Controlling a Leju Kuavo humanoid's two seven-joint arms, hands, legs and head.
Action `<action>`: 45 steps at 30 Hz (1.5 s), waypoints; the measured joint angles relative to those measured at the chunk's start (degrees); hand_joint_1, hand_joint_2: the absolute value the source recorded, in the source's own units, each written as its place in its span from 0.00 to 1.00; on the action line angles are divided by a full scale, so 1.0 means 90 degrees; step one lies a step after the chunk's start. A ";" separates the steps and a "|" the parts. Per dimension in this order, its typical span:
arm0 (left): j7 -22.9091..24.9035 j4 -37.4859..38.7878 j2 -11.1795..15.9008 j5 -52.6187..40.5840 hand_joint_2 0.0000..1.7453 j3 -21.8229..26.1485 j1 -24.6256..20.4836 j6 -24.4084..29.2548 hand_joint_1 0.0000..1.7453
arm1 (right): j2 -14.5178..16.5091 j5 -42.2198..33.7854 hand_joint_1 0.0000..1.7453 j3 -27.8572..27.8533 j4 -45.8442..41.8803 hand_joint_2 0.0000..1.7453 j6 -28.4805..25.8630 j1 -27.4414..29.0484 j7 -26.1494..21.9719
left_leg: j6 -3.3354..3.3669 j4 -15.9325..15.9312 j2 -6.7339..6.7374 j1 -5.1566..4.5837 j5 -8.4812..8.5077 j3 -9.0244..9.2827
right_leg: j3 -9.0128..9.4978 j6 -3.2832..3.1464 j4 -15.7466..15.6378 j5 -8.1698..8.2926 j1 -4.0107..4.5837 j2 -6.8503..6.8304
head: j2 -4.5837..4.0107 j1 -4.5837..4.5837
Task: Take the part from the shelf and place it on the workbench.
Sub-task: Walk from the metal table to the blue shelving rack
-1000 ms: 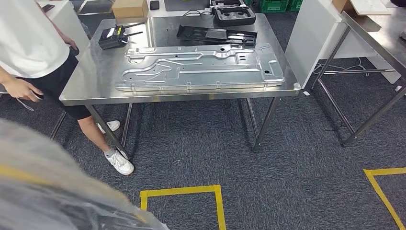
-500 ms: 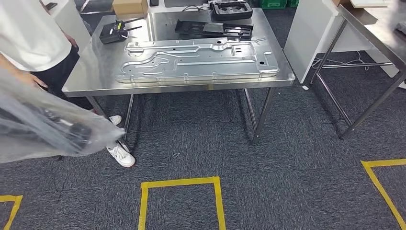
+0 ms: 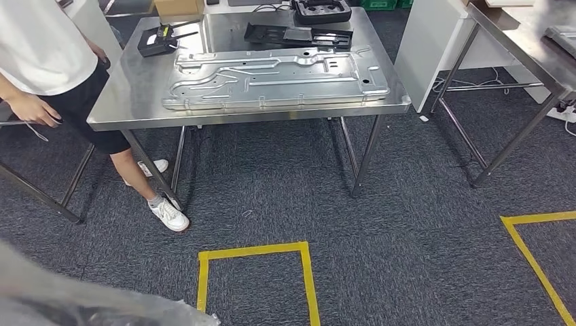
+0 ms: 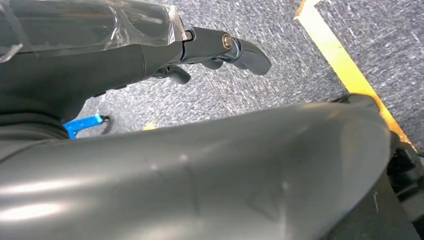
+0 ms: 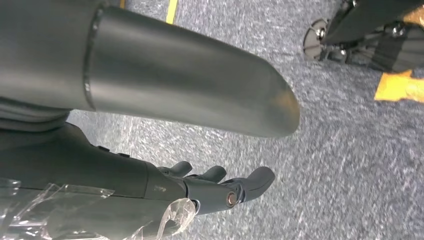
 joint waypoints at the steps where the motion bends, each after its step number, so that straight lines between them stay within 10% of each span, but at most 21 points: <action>1: -0.0026 0.0000 -0.0009 0.0000 0.00 -0.0011 -0.0005 0.0009 0.00 | -0.0004 -0.0013 0.00 0.0000 0.0002 0.00 -0.0004 0.0004 0.0002 | 0.0036 -0.0025 0.0040 0.0014 0.0037 -0.0013 | -0.0099 0.0020 0.0207 -0.0146 0.0001 -0.0010 | 0.0000 0.0007; 4: -0.0053 0.0000 -0.0034 0.0001 0.00 -0.0047 -0.0001 0.0038 0.00 | -0.0008 -0.0050 0.00 0.0000 0.0017 0.00 -0.0001 0.0019 0.0027 | 0.0099 -0.0021 0.0181 -0.0006 0.0090 -0.0090 | -0.0677 0.0067 0.1495 -0.0832 -0.0001 -0.0042 | 0.0000 0.0033; 6: -0.0087 0.0000 -0.0045 0.0000 0.00 -0.0058 0.0007 0.0039 0.00 | -0.0008 -0.0059 0.00 0.0000 0.0028 0.00 0.0004 0.0036 0.0050 | 0.0105 0.0006 0.0291 -0.0021 0.0099 -0.0133 | -0.0803 0.0093 0.1877 -0.0902 -0.0003 -0.0058 | 0.0000 0.0036; 10: -0.0130 0.0002 -0.0075 0.0002 0.00 -0.0087 -0.0007 0.0039 0.00 | -0.0016 -0.0068 0.00 0.0000 0.0050 0.00 0.0007 0.0034 0.0085 | 0.0032 0.0127 0.0493 -0.0036 0.0049 -0.0175 | 0.0040 0.0086 0.0351 -0.0233 0.0003 -0.0381 | 0.0000 0.0039; 12: -0.0133 0.0002 -0.0080 0.0006 0.00 -0.0089 -0.0012 0.0039 0.00 | -0.0013 -0.0074 0.00 0.0000 0.0053 0.00 0.0001 0.0021 0.0078 | -0.0026 0.0199 0.0589 -0.0069 0.0015 -0.0214 | 0.0154 0.0004 0.0033 -0.0185 0.0035 -0.0469 | 0.0000 0.0038; 16: -0.0124 0.0002 -0.0080 0.0001 1.00 -0.0093 -0.0028 0.0039 0.00 | -0.0013 -0.0120 0.00 0.0000 0.0058 0.00 -0.0019 0.0034 0.0027 | -0.0124 0.0522 0.0489 -0.0028 -0.0224 -0.0336 | 0.0077 -0.0174 0.0030 -0.0120 0.0029 -0.0250 | 0.0000 0.0026; 19: -0.0102 0.0002 -0.0080 0.0002 1.00 -0.0092 -0.0010 0.0039 0.00 | -0.0013 -0.0132 0.00 0.0000 0.0059 0.00 -0.0019 0.0019 0.0006 | -0.0215 0.1765 0.0167 0.0023 -0.0885 -0.0883 | 0.0003 -0.0247 0.0030 -0.0067 0.0026 -0.0072 | 0.0000 0.0013; 21: -0.0073 0.0002 -0.0080 0.0000 1.00 -0.0091 0.0004 0.0039 0.00 | -0.0013 -0.0142 0.00 0.0000 0.0059 0.00 -0.0022 0.0024 -0.0004 | -0.0214 0.2243 0.0116 0.0027 -0.0988 -0.1097 | -0.0029 -0.0261 0.0032 -0.0040 0.0033 0.0087 | 0.0000 0.0012; 25: -0.0017 0.0002 -0.0075 -0.0001 1.00 -0.0091 -0.0011 0.0039 0.00 | -0.0004 -0.0161 0.00 0.0000 0.0059 0.00 -0.0022 0.0020 -0.0007 | -0.0042 0.0741 -0.0234 0.0009 -0.0172 -0.0408 | -0.0045 -0.0221 0.0035 0.0012 0.0048 0.0409 | 0.0000 0.0010; 29: -0.0013 0.0002 -0.0069 -0.0002 0.00 -0.0097 -0.0024 0.0039 0.00 | 0.0002 -0.0213 0.00 0.0000 0.0059 0.00 -0.0039 0.0015 -0.0041 | 0.0057 0.0269 -0.0415 -0.0032 -0.0049 -0.0243 | -0.0130 -0.0090 0.0021 0.0090 0.0000 0.0618 | 0.0000 0.0002; 32: -0.0011 0.0002 -0.0070 -0.0002 0.00 -0.0101 -0.0029 0.0039 0.00 | -0.0001 -0.0234 0.00 0.0000 0.0059 0.00 -0.0047 0.0031 -0.0052 | 0.0071 0.0269 -0.0389 -0.0042 -0.0047 -0.0243 | -0.0134 -0.0057 0.0006 0.0107 -0.0012 0.0651 | 0.0000 0.0000; 36: 0.0063 0.0004 -0.0150 -0.0004 1.00 -0.0289 0.0011 0.0062 0.00 | -0.0083 -0.0520 0.00 -0.0008 0.0081 0.00 -0.0056 0.0018 -0.0087 | 0.0166 0.0037 0.0153 -0.0022 0.0135 -0.0206 | -0.0769 0.0085 0.1477 -0.0658 0.0005 0.0019 | 0.0000 0.0054; 37: 0.0058 0.0005 -0.0165 -0.0004 1.00 -0.0359 0.0026 0.0070 0.00 | -0.0100 -0.0570 0.00 -0.0010 0.0086 0.00 -0.0053 0.0016 -0.0052 | 0.0168 0.0043 0.0313 -0.0033 0.0135 -0.0216 | -0.0840 0.0122 0.1739 -0.0771 -0.0007 -0.0058 | 0.0000 0.0062; 41: -0.0063 0.0005 -0.0189 0.0003 1.00 -0.0462 0.0003 0.0070 0.00 | -0.0140 -0.0577 0.00 -0.0010 0.0107 0.00 0.0014 0.0015 0.0154 | 0.0081 0.0125 0.0591 -0.0070 0.0073 -0.0222 | 0.0107 0.0094 0.0117 -0.0152 0.0003 -0.0431 | 0.0000 0.0061; 45: -0.0206 0.0005 -0.0189 0.0005 1.00 -0.0533 -0.0040 0.0070 0.00 | -0.0158 -0.0539 0.00 -0.0010 0.0117 0.00 0.0042 0.0035 0.0237 | -0.0025 0.0207 0.0705 -0.0077 0.0005 -0.0234 | 0.0133 -0.0072 -0.0074 -0.0092 0.0026 -0.0317 | 0.0000 0.0056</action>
